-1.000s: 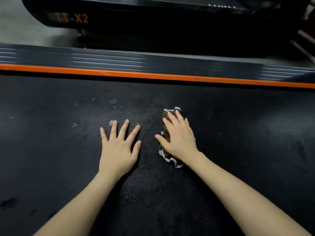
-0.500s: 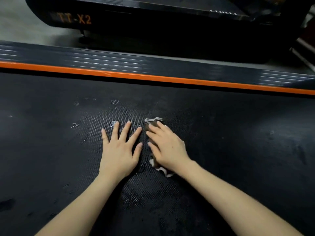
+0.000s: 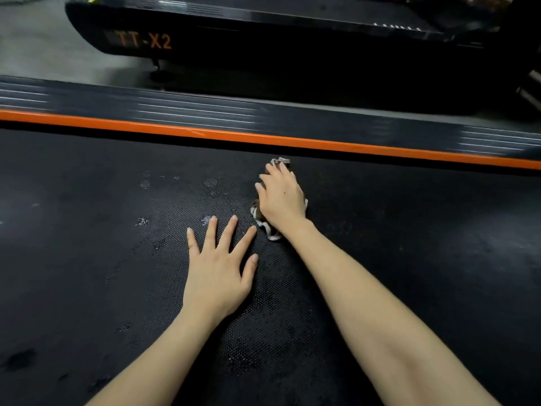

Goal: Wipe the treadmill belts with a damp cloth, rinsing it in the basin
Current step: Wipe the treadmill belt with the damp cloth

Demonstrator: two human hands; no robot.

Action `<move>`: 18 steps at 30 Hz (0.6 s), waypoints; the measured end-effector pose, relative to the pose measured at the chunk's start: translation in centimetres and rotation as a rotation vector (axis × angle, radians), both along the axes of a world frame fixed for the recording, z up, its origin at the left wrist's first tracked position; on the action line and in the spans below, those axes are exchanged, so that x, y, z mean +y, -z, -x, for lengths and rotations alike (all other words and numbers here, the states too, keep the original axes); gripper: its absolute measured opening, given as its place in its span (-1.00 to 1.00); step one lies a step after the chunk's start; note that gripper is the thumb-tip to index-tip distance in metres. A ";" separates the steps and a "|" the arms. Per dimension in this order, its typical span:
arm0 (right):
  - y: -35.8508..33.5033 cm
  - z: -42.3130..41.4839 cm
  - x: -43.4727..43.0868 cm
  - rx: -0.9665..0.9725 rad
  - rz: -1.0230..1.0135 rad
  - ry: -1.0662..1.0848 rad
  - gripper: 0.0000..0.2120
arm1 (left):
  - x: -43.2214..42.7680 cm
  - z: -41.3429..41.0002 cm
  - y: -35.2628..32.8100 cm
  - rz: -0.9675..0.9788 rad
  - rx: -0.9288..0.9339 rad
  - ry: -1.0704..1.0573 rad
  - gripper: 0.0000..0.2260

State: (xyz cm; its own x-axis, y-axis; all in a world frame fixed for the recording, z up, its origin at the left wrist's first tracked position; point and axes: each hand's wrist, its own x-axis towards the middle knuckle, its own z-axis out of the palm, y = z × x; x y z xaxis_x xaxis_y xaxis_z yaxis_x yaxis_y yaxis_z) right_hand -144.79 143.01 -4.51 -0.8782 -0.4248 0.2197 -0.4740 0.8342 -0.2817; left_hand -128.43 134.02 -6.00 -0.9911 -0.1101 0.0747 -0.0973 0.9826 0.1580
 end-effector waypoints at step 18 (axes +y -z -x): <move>0.2 -1.0 7.0 0.091 -0.045 -0.159 -0.72 | -0.1 -0.2 0.0 -0.014 0.002 0.003 -0.47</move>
